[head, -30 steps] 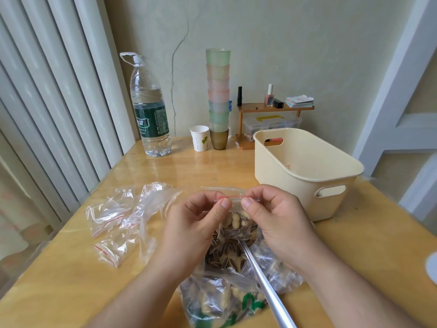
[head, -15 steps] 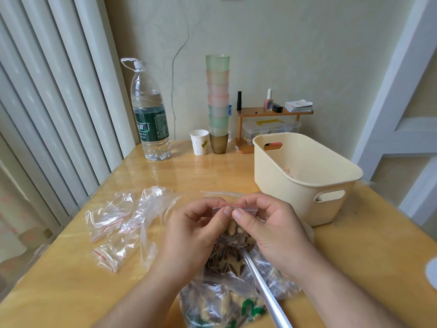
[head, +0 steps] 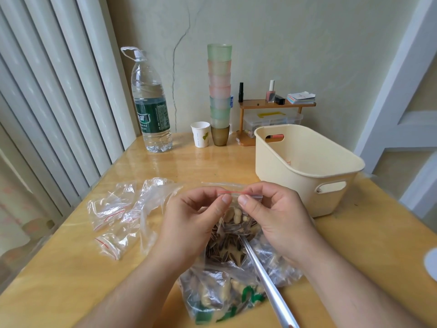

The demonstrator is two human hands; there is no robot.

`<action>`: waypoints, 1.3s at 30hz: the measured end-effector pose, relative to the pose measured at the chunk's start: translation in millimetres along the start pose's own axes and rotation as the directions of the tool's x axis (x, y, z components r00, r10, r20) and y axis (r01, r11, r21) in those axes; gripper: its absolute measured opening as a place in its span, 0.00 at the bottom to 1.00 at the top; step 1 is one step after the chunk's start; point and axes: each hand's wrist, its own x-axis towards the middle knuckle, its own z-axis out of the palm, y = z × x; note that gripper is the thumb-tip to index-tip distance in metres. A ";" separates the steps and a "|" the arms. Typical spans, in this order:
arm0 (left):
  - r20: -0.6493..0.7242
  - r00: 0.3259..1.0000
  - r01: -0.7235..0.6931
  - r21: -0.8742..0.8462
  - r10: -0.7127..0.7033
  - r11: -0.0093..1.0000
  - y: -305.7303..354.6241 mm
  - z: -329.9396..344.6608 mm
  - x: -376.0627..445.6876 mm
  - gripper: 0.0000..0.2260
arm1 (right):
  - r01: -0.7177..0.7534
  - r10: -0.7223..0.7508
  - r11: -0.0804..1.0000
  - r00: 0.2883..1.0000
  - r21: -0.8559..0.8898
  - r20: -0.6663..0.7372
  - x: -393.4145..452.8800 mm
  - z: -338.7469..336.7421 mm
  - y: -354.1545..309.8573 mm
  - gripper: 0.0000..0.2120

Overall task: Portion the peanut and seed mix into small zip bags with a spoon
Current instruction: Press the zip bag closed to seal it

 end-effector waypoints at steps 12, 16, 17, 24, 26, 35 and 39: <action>0.022 1.000 0.019 0.024 -0.019 1.000 -1.8 -3.2 1.4 0.05 | -0.004 0.005 0.999 1.000 0.035 -0.013 1.1 -2.8 -4.3 0.03; 0.023 1.000 -0.012 0.005 0.012 1.000 0.6 -1.2 1.7 0.06 | -0.081 0.081 0.991 0.997 0.105 0.002 -0.4 -4.0 -6.3 0.06; 0.009 1.000 -0.009 -0.020 0.010 1.000 1.0 -1.2 1.9 0.06 | -0.100 0.101 0.987 0.995 0.122 -0.002 -0.5 -4.3 -6.5 0.07; 0.007 0.998 0.055 -0.103 -0.054 0.993 0.8 -6.7 5.3 0.09 | -0.069 0.073 0.992 0.997 0.108 -0.033 0.0 -4.4 -10.0 0.06; 0.019 0.996 0.089 -0.121 -0.087 0.989 0.4 -6.0 5.2 0.10 | -0.049 0.054 0.992 0.998 0.115 -0.037 0.4 -4.7 -9.9 0.03; 0.034 0.998 0.055 -0.120 -0.051 0.991 0.2 -0.6 3.1 0.07 | -0.011 0.013 0.988 1.000 0.156 -0.014 -1.0 -4.9 -12.0 0.04; 0.028 0.999 0.031 -0.128 -0.028 0.991 1.1 -4.2 3.6 0.07 | -0.038 0.038 0.982 0.999 0.183 0.002 -0.9 -7.6 -14.2 0.09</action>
